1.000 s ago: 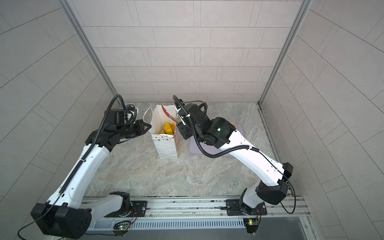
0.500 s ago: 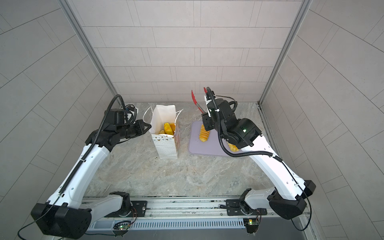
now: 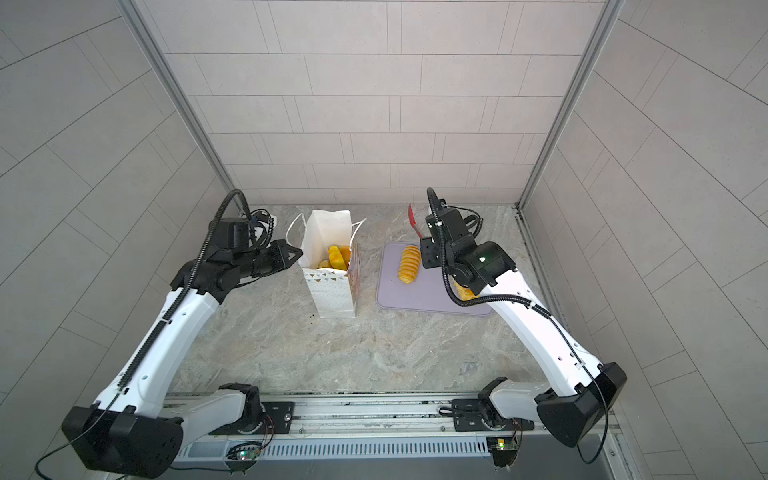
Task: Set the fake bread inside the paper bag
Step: 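Raise the empty tongs out of the bag and swing them over the tray, then lower the open tongs around the striped spiral bread on the tray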
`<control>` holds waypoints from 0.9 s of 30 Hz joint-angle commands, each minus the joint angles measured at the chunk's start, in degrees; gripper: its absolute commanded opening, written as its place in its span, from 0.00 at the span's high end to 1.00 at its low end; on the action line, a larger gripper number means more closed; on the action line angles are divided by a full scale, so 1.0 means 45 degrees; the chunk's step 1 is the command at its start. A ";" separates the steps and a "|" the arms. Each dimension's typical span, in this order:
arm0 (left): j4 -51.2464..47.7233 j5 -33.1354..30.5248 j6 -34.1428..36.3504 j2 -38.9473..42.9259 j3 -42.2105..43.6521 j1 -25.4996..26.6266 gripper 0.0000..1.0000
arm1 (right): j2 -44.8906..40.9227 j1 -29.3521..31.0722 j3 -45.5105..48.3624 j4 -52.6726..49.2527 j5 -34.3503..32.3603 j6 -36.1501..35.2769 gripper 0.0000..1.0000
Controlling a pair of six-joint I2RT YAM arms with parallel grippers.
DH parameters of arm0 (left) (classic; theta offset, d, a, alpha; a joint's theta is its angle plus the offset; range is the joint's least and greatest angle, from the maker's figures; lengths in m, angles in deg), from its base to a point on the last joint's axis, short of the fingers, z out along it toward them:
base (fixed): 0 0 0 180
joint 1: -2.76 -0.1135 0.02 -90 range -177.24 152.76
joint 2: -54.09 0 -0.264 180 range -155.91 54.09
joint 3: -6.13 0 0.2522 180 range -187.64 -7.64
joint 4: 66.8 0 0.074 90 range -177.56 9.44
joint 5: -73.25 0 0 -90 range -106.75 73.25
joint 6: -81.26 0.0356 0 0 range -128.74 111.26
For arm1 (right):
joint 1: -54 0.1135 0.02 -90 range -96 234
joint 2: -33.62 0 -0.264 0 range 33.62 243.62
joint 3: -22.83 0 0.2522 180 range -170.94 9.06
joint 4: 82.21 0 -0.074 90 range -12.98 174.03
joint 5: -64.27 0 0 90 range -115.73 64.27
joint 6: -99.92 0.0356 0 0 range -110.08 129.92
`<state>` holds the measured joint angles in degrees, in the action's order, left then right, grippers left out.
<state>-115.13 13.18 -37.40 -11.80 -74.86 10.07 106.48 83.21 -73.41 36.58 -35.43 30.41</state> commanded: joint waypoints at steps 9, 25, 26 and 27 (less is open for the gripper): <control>-0.0092 0.0008 0.0081 0.0247 0.0055 0.0054 0.92 | 0.0601 -0.0047 0.0969 0.0987 0.0473 0.1401 0.48; 0.0015 0.0016 0.0081 0.0247 0.0172 0.0050 0.92 | 0.1634 0.0170 0.2762 0.2508 0.0946 0.2594 0.44; 0.0023 0.0045 0.0081 0.0235 0.0174 0.0055 0.92 | 0.1711 0.0181 0.2829 0.2585 0.0936 0.2647 0.44; 0.0025 0.0045 0.0081 0.0213 0.0191 0.0055 0.92 | 0.1784 0.0193 0.2892 0.2612 0.0910 0.2695 0.44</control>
<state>-115.10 13.18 -37.38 -11.80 -74.66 10.07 114.28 83.67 -60.63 45.52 -30.62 40.48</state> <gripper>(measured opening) 0.081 0.563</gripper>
